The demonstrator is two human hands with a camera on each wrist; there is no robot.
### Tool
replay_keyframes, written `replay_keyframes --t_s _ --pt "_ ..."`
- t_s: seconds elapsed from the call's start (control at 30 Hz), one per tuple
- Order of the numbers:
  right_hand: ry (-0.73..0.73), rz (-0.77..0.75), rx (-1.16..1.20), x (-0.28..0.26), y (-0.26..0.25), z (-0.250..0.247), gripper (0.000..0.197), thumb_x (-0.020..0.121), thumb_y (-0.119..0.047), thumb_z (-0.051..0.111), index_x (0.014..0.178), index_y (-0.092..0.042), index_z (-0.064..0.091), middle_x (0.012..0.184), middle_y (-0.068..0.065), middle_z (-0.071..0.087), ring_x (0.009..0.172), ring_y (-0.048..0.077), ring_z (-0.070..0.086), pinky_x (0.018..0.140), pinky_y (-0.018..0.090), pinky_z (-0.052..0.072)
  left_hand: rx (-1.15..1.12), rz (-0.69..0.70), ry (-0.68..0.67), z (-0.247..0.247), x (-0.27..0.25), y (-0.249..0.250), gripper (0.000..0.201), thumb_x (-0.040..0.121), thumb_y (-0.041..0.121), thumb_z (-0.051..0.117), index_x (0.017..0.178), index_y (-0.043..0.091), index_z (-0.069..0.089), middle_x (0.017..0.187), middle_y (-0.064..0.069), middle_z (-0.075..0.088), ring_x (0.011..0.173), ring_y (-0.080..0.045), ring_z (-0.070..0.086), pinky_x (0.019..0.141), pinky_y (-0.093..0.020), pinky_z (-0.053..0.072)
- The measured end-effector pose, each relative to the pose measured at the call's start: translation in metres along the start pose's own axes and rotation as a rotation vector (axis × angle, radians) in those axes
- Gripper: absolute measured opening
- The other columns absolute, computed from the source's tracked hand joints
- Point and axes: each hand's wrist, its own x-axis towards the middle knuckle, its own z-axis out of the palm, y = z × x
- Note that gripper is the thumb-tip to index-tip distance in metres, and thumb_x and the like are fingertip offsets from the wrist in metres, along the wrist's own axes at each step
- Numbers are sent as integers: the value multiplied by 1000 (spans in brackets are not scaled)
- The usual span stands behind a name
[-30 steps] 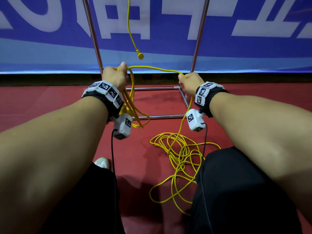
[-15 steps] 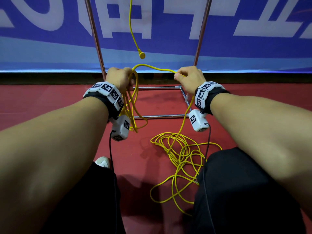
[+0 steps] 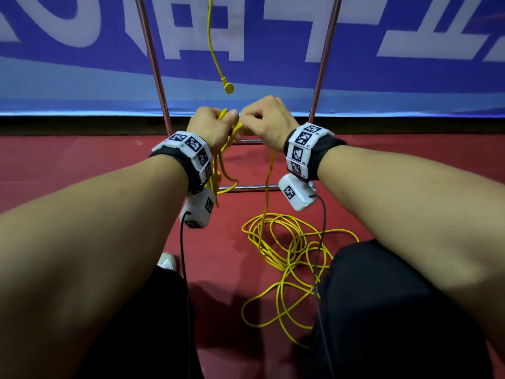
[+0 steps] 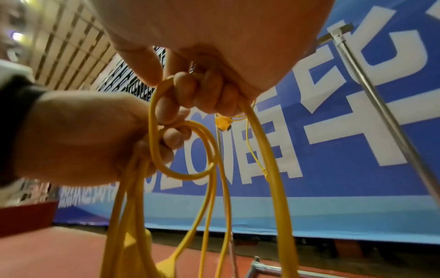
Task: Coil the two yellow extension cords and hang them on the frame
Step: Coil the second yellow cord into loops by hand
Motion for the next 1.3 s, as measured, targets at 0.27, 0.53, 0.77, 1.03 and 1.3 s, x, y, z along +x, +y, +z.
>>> replay_keyframes --t_s 0.27,0.53,0.77,1.03,1.3 --pt "186 70 268 7 16 7 20 80 -19 73 75 -26 56 63 -6 60 56 8 52 60 26 47 -250 -60 -35 0 -8 5 39 98 21 57 63 5 61 39 3 53 33 -9 44 42 -16 34" --pt "133 154 353 1 16 10 18 87 -16 75 76 -18 61 67 -2 63 56 6 56 57 23 48 -245 -46 48 4 -1 11 36 96 32 59 65 15 66 57 -1 62 55 -16 59 60 -26 47" --pt "-369 492 391 -26 52 13 31 102 -17 54 73 -6 55 55 8 59 48 16 62 47 21 40 -296 -159 271 -20 12 2 43 94 36 58 54 17 56 42 6 48 44 -18 42 55 -27 37" --pt "81 593 475 -9 65 -20 54 101 -51 47 64 -12 57 42 -4 32 38 13 31 46 23 37 -190 -119 56 -30 -1 -6 38 90 18 57 53 15 63 38 5 52 33 -11 42 41 -21 34" --pt "224 513 411 -10 64 -26 47 84 -41 61 48 -11 58 39 1 34 34 14 27 44 24 27 -392 -239 -75 -25 -14 3 27 94 13 55 70 7 65 45 -5 58 34 -15 47 41 -19 28"
